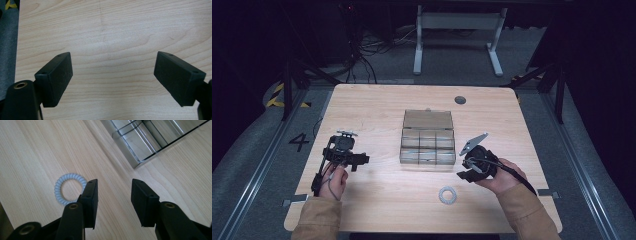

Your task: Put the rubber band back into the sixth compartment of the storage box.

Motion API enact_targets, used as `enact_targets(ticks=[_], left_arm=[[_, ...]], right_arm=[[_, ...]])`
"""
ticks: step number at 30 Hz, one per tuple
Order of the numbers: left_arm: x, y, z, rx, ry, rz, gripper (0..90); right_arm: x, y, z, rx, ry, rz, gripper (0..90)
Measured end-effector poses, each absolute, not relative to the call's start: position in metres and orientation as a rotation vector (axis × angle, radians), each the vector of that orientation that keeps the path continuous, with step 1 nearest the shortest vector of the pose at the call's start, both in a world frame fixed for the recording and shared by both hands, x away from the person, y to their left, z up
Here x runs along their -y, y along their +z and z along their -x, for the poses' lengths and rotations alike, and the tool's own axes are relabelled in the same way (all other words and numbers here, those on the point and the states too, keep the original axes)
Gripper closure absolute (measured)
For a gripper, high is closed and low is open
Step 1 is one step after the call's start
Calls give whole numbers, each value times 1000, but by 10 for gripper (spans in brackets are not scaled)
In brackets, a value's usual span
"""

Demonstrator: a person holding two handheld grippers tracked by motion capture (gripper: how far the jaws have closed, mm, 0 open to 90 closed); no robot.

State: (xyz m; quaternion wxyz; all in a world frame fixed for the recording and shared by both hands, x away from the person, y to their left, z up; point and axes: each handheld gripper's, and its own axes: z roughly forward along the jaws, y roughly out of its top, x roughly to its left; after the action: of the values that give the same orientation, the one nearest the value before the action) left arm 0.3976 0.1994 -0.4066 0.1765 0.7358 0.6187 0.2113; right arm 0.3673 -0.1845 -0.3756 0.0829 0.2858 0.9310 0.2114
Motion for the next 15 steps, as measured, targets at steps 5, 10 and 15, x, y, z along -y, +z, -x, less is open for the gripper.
enact_targets(ticks=[5,10,15], left_arm=[[-200,-407,-398,-1754,600,-2081,160],[-200,-407,-398,-1755,599,-2080,160],[-200,-407,-398,-1760,595,-2076,160]], right_arm=[[179,-378,-367,-2795,651,-837,614],[176,-382,-367,-2819,663,-839,633],[173,-391,-369,-2854,631,-841,636]])
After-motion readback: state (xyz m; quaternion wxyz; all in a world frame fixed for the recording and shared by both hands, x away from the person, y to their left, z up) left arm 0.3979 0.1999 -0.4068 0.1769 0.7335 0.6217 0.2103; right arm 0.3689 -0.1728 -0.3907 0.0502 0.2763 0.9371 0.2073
